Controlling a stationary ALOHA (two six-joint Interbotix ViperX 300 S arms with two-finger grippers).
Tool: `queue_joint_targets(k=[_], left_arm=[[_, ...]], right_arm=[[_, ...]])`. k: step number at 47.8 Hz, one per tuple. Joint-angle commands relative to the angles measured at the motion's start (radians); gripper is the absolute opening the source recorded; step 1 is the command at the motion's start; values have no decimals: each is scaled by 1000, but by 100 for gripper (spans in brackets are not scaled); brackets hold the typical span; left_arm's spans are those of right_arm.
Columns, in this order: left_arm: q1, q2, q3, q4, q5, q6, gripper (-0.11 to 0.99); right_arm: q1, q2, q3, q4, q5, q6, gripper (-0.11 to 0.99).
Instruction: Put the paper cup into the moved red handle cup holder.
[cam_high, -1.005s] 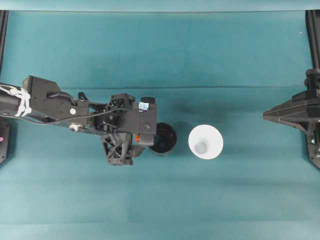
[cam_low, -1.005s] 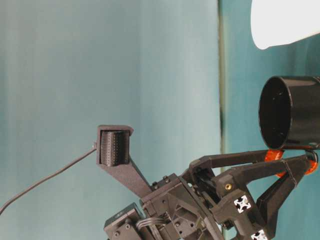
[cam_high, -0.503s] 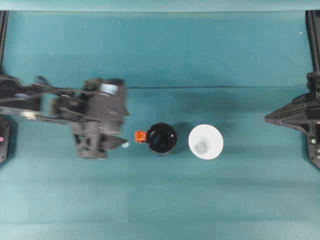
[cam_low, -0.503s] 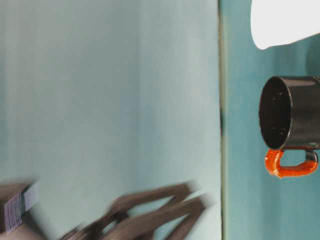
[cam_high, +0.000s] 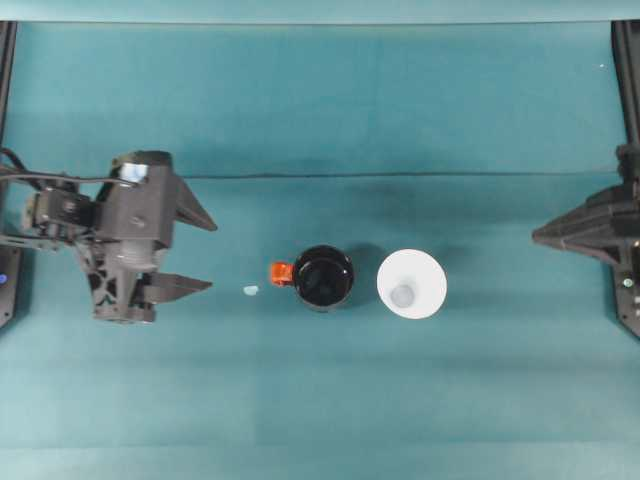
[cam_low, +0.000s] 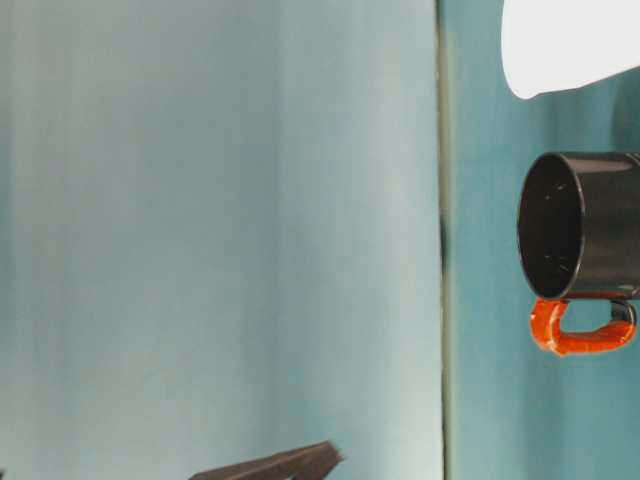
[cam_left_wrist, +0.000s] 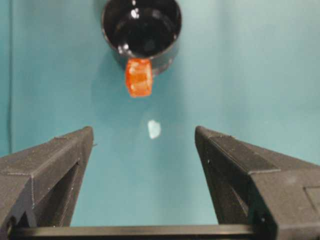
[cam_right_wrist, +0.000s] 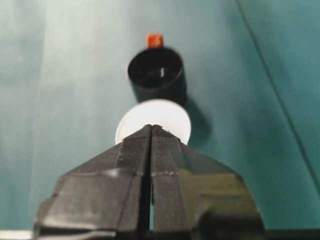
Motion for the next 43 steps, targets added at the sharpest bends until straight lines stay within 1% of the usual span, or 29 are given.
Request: queue_joint_targets(k=[1,4,10,12,15,16,18,20,21,23,25,30,32,34,36,38,43], left_arm=[[-3,-26,-8,3,-3,2,87],[-3,-31,-6,2,-2,2,87],[-3,-35,-6,3,5,0,87],[-3,-38,-6,3,8,0,87],[-3,-40,-6,2,8,-3,87],[-3,-40,-6,3,8,-3,87],[-3,-41,-6,3,8,-3,87],[-3,-44,-5,3,8,-3,87],[-3,-44,-2,3,8,-3,87],[-3,-49,0,3,8,-3,87],[-3,-54,5,3,8,-3,87],[-3,-69,14,3,8,-5,87],[-3,-75,15,2,8,-5,87],[-3,-80,18,3,8,-5,87],[-3,-83,20,3,8,-6,87],[-3,-87,21,3,8,-6,87],[-3,-94,26,2,8,-6,87]], right_arm=[[-12,48,-41,2,6,6,-10],[-18,67,-52,2,23,6,-10],[-20,107,-78,2,37,8,-6],[-21,117,-89,2,41,9,-3],[-31,133,-106,6,57,14,4],[-37,138,-112,6,64,18,7],[-46,149,-127,8,84,32,14],[-57,164,-141,6,109,57,23],[-58,167,-146,3,115,67,29],[-60,175,-150,2,123,81,40],[-60,179,-153,3,123,87,53],[-60,187,-156,2,123,92,83],[-60,190,-158,3,123,95,91],[-61,199,-160,3,124,98,93],[-63,215,-166,6,127,103,90],[-64,235,-173,6,130,112,90],[-74,314,-206,6,138,155,90]])
